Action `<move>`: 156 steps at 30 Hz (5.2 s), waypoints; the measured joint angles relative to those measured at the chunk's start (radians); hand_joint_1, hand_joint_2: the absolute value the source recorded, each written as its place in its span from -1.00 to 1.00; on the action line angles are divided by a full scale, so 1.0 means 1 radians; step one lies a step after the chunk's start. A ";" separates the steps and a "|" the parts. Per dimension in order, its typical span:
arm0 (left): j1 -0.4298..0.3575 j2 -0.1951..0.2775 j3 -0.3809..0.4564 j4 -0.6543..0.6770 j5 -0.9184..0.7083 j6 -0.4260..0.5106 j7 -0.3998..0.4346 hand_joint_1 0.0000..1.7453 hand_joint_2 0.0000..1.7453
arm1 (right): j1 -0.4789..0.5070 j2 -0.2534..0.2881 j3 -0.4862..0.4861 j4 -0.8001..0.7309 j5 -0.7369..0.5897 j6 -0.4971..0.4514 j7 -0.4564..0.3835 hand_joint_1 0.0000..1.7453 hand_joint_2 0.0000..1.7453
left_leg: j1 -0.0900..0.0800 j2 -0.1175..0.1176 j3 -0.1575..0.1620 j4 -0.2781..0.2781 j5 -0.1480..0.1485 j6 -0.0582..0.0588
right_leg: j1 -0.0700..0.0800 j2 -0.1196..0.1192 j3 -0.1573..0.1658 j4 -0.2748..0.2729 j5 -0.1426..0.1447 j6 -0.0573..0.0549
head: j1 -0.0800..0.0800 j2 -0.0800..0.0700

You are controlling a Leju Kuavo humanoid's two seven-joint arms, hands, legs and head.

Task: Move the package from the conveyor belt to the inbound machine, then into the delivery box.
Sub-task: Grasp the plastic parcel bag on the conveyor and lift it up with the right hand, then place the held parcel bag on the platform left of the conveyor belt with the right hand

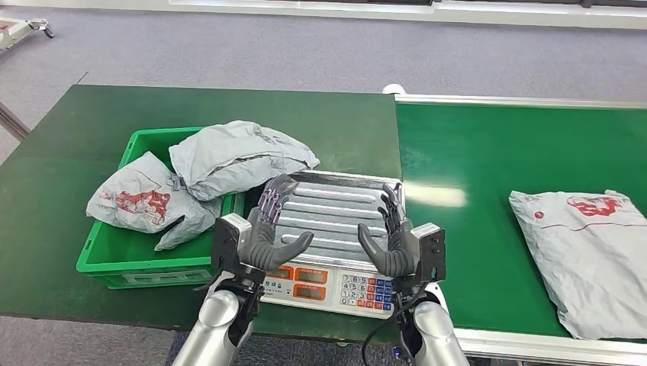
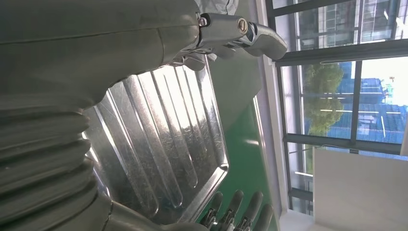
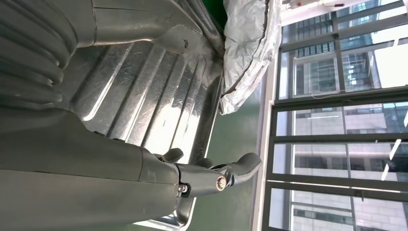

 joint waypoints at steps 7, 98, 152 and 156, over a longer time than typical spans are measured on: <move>-0.003 -0.003 0.000 -0.002 -0.005 0.010 0.007 -1.00 1.00 | 0.005 0.000 0.001 -0.013 0.047 -0.033 0.018 -1.00 1.00 | 0.000 0.000 0.000 0.000 0.000 0.000 | 0.000 0.000 0.000 0.000 0.000 0.000 | 0.000 0.000; 0.009 0.013 0.001 -0.006 0.050 0.021 0.010 -1.00 1.00 | -0.394 -0.396 -0.660 0.911 0.792 -0.238 0.413 1.00 1.00 | -0.009 0.003 0.004 0.004 0.002 0.014 | -0.006 0.002 0.008 -0.004 0.007 0.015 | 0.000 0.000; 0.041 0.013 0.049 -0.054 0.021 0.083 -0.043 -1.00 1.00 | -0.291 -0.081 0.133 0.098 0.577 -0.236 0.097 1.00 1.00 | -0.006 0.000 -0.009 0.003 0.006 0.014 | -0.004 0.000 -0.006 -0.002 0.006 0.013 | 0.000 0.000; 0.059 0.012 0.056 -0.076 0.015 0.087 -0.043 -1.00 1.00 | -0.286 -0.064 0.213 0.115 0.554 -0.241 0.095 1.00 1.00 | -0.006 -0.001 -0.010 0.003 0.006 0.014 | -0.005 0.000 -0.006 -0.002 0.006 0.013 | 0.000 0.000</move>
